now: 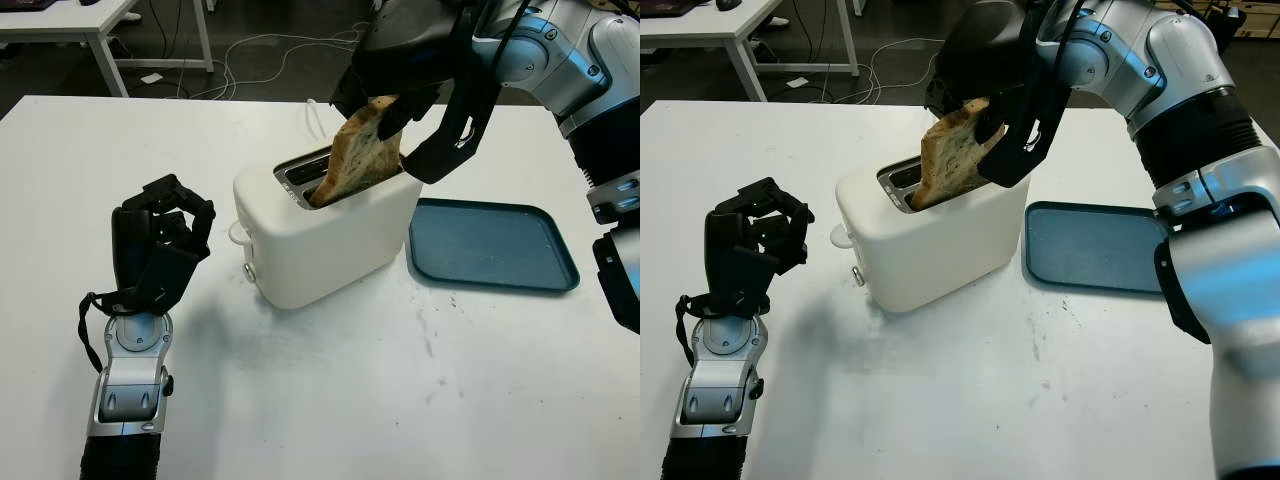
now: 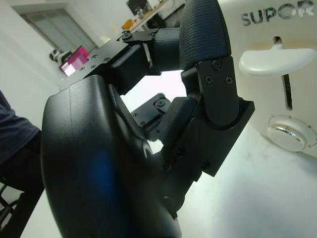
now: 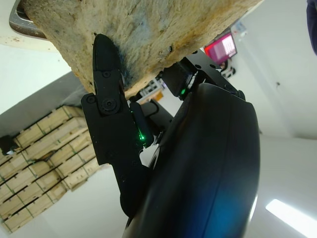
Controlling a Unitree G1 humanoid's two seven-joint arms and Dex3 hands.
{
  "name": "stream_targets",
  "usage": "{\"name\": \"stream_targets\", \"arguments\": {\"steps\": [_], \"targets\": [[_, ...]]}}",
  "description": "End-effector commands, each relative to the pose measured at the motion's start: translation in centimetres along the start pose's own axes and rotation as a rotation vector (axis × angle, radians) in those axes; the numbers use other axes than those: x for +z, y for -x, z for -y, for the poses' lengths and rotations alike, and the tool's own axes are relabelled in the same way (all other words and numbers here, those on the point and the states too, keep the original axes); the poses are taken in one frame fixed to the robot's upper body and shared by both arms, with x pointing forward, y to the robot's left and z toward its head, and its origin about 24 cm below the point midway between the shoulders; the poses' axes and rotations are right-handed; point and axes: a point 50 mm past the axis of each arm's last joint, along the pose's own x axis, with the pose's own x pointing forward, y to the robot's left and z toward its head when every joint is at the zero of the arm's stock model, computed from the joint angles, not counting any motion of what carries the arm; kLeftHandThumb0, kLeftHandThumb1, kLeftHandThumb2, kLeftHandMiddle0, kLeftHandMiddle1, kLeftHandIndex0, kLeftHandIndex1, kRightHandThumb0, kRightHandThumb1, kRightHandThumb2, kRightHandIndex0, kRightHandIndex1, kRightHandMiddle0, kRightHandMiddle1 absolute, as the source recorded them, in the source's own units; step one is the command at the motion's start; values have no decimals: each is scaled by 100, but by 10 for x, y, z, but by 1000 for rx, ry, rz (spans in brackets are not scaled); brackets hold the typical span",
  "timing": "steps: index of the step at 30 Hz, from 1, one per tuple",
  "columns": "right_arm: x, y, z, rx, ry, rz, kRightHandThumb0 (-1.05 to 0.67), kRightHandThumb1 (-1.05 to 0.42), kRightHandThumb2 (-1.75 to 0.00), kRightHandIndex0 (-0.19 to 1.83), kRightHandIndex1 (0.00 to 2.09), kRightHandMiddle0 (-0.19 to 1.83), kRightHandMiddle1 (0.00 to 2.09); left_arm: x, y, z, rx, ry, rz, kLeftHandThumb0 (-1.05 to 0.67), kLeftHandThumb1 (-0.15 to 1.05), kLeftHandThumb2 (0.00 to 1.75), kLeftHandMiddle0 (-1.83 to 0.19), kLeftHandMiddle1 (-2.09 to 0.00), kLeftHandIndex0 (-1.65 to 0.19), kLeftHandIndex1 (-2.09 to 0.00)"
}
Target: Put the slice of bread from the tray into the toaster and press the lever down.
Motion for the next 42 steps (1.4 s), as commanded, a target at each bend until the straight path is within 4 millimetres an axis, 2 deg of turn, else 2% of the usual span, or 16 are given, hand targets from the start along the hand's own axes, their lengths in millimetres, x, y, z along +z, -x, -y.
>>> {"name": "stream_targets", "arguments": {"steps": [1, 2, 3, 4, 6, 8, 11, 13, 20, 23, 25, 28, 31, 33, 37, 42], "targets": [[3, -2, -2, -12, 17, 13, -61, -92, -36, 103, 161, 83, 144, 1, 2, 0, 8, 9, 4, -80, 64, 83, -132, -151, -106, -151], [3, -2, -2, -9, 18, 12, -68, -92, -36, 102, 156, 83, 133, 1, 2, 0, 7, 10, 4, -80, 64, 83, -132, -151, -106, -151], [3, -2, -1, 0, 16, 14, -77, -92, -33, 86, 138, 75, 115, 1, 2, 0, 7, 13, 5, -79, 64, 83, -132, -151, -106, -152], [3, -1, -1, 16, 13, 17, -87, -92, -29, 61, 105, 64, 79, 1, 2, 0, 8, 15, 6, -79, 63, 83, -132, -151, -106, -153], [3, 1, 1, 40, 4, 26, -98, -92, -19, 22, 62, 42, 26, 1, 1, 0, 9, 13, 9, -79, 63, 84, -132, -151, -106, -153], [2, 3, 4, 42, -16, 37, -101, -91, -11, 6, 40, 31, 9, 1, 2, 0, 10, 9, 9, -79, 63, 84, -133, -151, -106, -153], [1, 6, 8, 34, -18, 40, -101, -88, -2, 1, 9, 21, 2, 1, 2, 0, 10, 6, 7, -79, 63, 85, -133, -151, -106, -152], [0, 8, 11, 13, -16, 39, -103, -86, 0, 0, 2, 15, 1, 1, 2, -1, 9, 5, 6, -79, 63, 85, -133, -151, -106, -152], [-11, 21, 19, -82, -127, 27, -105, -77, 0, 0, 0, 11, 1, 1, 2, -1, 8, 15, 2, -79, 63, 85, -133, -151, -106, -152], [-18, 34, 16, -261, -261, 60, -96, -75, 0, 9, 6, 19, 5, 1, 1, -2, 6, 2, 11, -80, 64, 84, -133, -151, -106, -152], [-23, 45, 8, -464, -376, 77, -82, -79, -1, 31, 23, 38, 11, 2, 1, -3, 2, -9, 22, -80, 65, 82, -132, -152, -105, -153], [-30, 61, -13, -737, -555, 32, -69, -89, -2, 49, 58, 71, 14, 6, 0, -7, -1, -37, 38, -79, 66, 80, -131, -153, -105, -153], [-33, 76, -53, -960, -733, -65, -41, -92, -9, 85, 77, 99, 18, 12, -5, -14, -22, -73, 77, -80, 67, 78, -128, -154, -103, -152], [-29, 82, -90, -1035, -855, -173, -31, -92, -16, 89, 94, 104, 18, 18, -10, -20, -45, -101, 113, -80, 70, 74, -126, -156, -102, -150], [-13, 92, -159, -1092, -1060, -376, -23, -92, -27, 94, 88, 106, 13, 28, -21, -33, -114, -186, 176, -82, 76, 60, -121, -159, -101, -149], [12, 101, -216, -1204, -1291, -610, -33, -92, -29, 105, 88, 118, 11, 34, -30, -45, -202, -332, 255, -84, 91, 29, -115, -167, -99, -123]]}}
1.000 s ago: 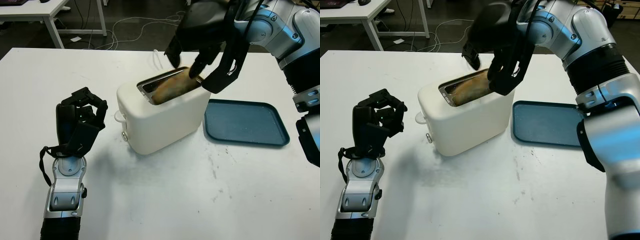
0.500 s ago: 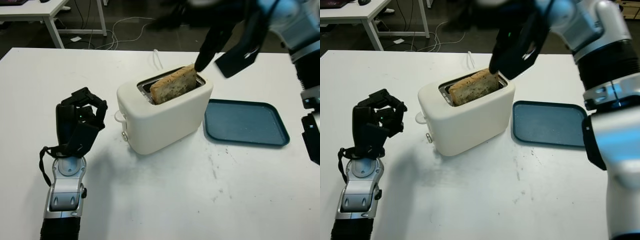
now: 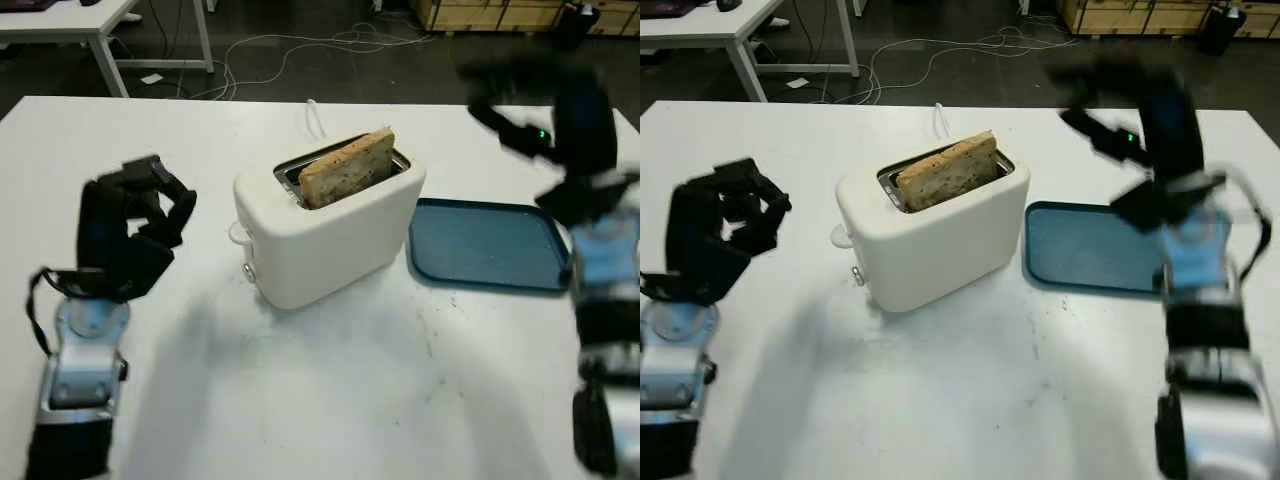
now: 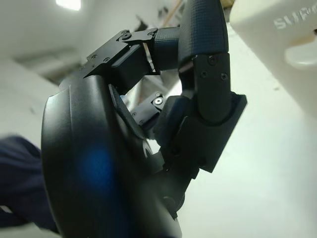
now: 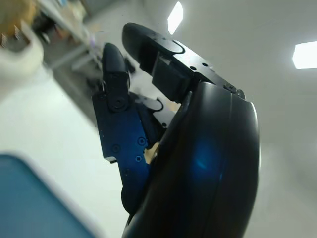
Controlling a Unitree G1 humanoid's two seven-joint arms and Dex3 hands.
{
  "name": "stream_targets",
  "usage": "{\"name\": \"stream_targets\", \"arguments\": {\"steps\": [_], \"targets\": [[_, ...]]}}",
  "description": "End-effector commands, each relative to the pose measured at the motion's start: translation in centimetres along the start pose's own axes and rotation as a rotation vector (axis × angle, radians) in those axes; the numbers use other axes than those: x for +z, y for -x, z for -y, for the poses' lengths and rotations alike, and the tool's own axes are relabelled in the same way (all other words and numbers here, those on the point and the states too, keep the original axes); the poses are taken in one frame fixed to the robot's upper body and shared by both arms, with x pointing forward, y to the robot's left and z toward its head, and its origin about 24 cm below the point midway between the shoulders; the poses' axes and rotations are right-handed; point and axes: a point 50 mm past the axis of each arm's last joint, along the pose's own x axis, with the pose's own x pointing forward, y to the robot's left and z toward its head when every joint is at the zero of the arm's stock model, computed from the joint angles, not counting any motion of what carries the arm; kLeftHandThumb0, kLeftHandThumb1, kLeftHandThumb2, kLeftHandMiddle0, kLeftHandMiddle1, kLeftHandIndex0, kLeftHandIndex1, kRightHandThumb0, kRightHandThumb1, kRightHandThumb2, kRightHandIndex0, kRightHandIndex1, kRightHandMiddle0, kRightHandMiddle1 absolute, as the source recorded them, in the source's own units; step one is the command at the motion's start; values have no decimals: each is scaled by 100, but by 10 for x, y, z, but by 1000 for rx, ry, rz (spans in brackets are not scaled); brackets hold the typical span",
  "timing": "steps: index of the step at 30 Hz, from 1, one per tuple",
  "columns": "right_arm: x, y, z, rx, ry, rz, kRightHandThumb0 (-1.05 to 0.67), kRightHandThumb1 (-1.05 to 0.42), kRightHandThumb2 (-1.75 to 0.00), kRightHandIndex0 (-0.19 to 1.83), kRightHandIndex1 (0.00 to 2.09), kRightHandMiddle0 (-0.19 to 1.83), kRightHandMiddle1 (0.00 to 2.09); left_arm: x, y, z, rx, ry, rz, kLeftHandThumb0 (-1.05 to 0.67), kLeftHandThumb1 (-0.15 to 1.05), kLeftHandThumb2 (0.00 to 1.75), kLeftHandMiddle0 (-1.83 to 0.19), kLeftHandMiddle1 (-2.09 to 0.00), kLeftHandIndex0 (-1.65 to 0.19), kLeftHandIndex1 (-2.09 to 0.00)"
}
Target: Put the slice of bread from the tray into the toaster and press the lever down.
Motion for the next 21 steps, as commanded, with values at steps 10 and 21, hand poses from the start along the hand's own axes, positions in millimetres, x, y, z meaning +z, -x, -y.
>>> {"name": "stream_targets", "arguments": {"steps": [10, 21], "targets": [[-32, 41, -6, -126, -126, -217, -64, -92, -21, 106, 97, 133, 11, 9, -16, -27, -332, -242, 127, -78, 92, 12, -105, -141, -112, -27], [-34, 39, -4, -121, -108, -218, -69, -92, -19, 112, 90, 136, 6, 3, -23, -18, -546, -341, 187, -85, 92, 11, -107, -151, -108, -5]]}}
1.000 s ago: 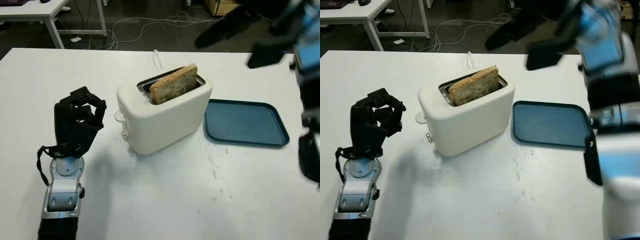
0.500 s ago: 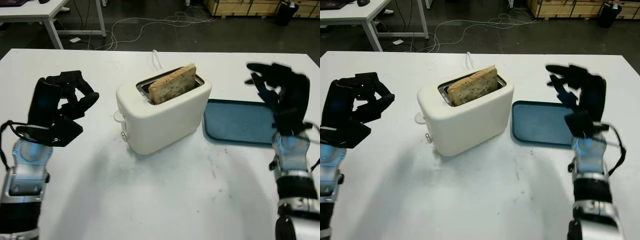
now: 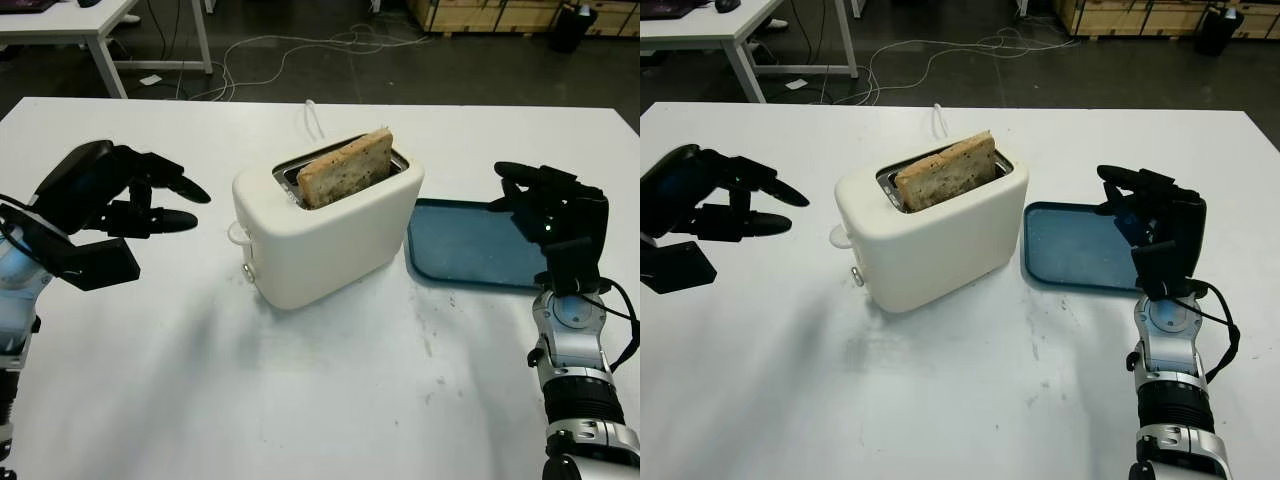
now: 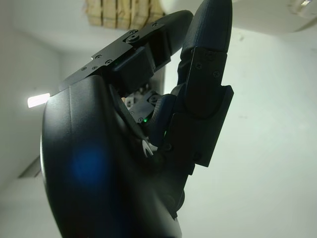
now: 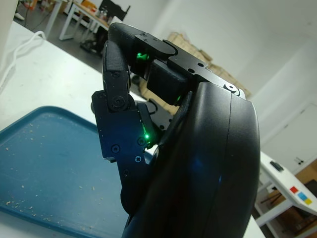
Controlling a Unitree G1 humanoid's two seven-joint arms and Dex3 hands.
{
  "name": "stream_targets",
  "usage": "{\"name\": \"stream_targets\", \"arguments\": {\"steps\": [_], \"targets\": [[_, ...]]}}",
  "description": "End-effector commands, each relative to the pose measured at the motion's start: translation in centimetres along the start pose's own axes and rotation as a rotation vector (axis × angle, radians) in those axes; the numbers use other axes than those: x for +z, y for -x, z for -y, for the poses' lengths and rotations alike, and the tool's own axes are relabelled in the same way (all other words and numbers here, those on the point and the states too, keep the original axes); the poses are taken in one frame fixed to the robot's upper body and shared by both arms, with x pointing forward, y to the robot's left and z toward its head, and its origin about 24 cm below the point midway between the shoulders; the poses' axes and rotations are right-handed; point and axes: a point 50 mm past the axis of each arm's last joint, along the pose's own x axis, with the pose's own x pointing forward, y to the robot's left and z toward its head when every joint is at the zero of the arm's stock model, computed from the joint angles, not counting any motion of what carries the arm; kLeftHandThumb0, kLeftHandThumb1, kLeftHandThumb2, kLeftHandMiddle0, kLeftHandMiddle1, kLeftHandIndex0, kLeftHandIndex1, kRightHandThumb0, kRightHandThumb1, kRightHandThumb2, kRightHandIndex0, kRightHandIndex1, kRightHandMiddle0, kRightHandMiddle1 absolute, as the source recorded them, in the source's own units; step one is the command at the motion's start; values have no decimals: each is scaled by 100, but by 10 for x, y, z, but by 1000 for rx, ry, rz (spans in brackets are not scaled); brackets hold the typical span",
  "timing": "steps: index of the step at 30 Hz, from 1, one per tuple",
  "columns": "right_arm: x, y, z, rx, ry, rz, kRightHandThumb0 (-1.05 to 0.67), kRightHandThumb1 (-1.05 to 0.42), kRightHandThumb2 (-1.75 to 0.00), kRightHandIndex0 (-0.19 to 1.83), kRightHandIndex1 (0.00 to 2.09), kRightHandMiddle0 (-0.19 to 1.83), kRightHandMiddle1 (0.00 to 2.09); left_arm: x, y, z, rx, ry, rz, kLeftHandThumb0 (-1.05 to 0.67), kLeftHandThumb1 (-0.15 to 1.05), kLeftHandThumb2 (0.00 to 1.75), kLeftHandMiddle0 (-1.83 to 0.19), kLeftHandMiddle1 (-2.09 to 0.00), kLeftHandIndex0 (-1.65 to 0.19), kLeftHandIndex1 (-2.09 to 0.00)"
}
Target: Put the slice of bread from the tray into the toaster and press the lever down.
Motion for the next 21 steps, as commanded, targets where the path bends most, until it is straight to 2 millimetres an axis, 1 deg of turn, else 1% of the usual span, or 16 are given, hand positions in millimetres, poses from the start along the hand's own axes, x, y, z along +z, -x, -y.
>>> {"name": "stream_targets", "arguments": {"steps": [1, 10, 13, 21], "targets": [[1, -3, 1, -16, -7, -1, -69, -92, -19, 112, 90, 136, 5, 1, -3, -1, -36, -43, 21, -86, 92, 11, -107, -150, -107, -4], [2, -4, 0, -19, -16, -6, -69, -92, -18, 115, 84, 139, 4, 5, -7, 5, -52, -45, 91, -86, 92, 17, -105, -155, -105, -2], [2, -4, 0, -21, -19, -5, -68, -92, -18, 116, 84, 139, 3, 6, -8, 7, -49, -37, 109, -85, 92, 14, -104, -157, -106, -2], [1, -4, -1, -22, -12, -22, -68, -92, -17, 117, 81, 140, 2, 9, -9, 9, -10, -32, 162, -86, 92, 17, -101, -164, -108, -2]]}}
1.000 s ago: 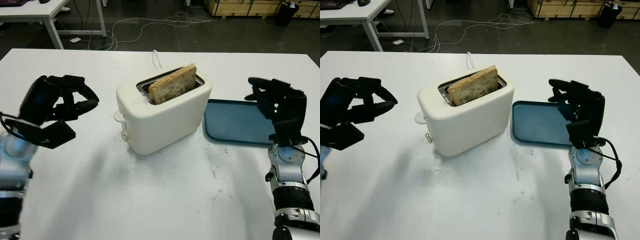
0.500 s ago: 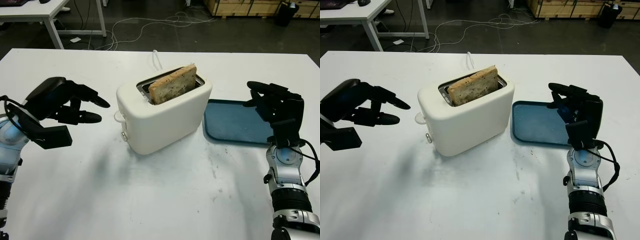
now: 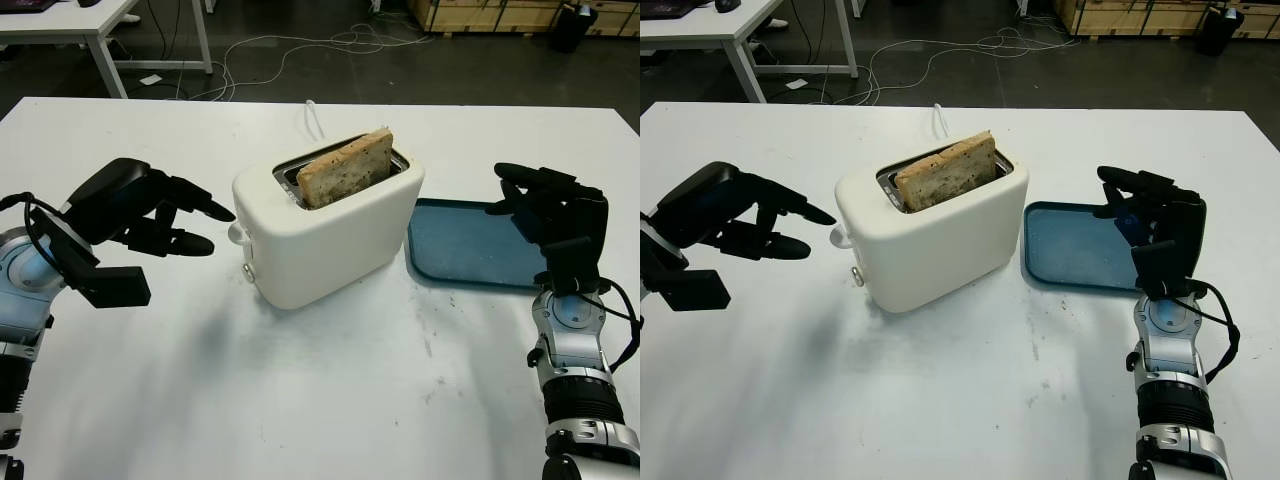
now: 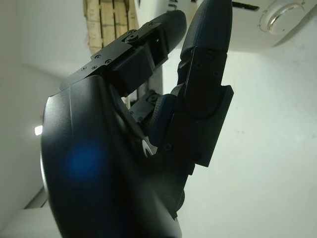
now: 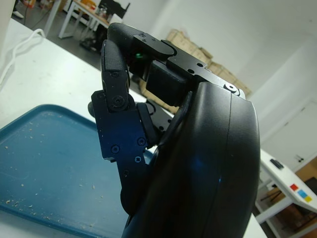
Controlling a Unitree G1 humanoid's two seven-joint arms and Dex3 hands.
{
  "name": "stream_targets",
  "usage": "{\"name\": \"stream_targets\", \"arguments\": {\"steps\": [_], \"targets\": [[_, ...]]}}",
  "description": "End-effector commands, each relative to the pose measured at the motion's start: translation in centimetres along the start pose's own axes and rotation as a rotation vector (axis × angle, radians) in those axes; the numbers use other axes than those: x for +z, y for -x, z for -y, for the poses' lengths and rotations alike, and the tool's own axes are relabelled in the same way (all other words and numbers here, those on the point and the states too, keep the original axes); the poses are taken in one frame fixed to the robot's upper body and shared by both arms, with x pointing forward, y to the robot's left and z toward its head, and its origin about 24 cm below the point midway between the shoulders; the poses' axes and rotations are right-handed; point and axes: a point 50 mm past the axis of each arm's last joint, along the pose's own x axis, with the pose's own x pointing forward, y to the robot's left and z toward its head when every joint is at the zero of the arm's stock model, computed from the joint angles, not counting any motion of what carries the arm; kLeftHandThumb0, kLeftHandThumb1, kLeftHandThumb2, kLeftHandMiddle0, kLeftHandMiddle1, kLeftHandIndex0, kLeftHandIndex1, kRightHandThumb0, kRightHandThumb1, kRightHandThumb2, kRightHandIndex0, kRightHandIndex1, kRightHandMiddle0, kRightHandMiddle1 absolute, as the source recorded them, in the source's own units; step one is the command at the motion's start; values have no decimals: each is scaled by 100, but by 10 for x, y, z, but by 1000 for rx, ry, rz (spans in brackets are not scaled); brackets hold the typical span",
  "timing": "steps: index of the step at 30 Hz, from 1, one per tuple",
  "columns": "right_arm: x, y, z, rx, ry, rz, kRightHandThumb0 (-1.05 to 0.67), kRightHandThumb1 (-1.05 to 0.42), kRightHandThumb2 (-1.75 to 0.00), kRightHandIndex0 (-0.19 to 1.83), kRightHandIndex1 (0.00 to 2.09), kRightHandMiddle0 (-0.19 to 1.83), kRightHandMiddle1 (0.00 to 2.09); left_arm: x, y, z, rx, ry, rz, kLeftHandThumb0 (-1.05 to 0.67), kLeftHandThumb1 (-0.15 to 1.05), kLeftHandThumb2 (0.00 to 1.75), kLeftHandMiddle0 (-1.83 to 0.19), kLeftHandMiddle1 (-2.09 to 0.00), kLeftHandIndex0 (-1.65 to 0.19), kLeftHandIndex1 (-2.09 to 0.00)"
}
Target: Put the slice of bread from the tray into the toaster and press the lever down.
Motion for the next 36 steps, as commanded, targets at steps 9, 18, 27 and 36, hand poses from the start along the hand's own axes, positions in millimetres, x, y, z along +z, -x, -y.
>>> {"name": "stream_targets", "arguments": {"steps": [9, 18, 27, 36], "targets": [[4, -3, -1, -12, -9, 8, -68, -92, -18, 119, 79, 139, 1, 4, -5, 2, 11, 28, 34, -85, 92, 22, -100, -159, -120, -5], [4, -3, 1, -15, -10, 12, -71, -92, -18, 120, 79, 141, 1, 3, -11, 6, -57, -30, 42, -81, 92, 28, -107, -141, -131, -4], [5, -3, 2, -14, -18, 17, -72, -92, -17, 120, 80, 141, 1, 3, -16, 8, -83, -62, 55, -82, 92, 27, -107, -151, -131, -2], [6, -3, 2, -13, -23, 22, -73, -92, -16, 121, 80, 142, 1, 2, -18, 8, -101, -84, 50, -81, 92, 26, -106, -151, -128, 0]]}}
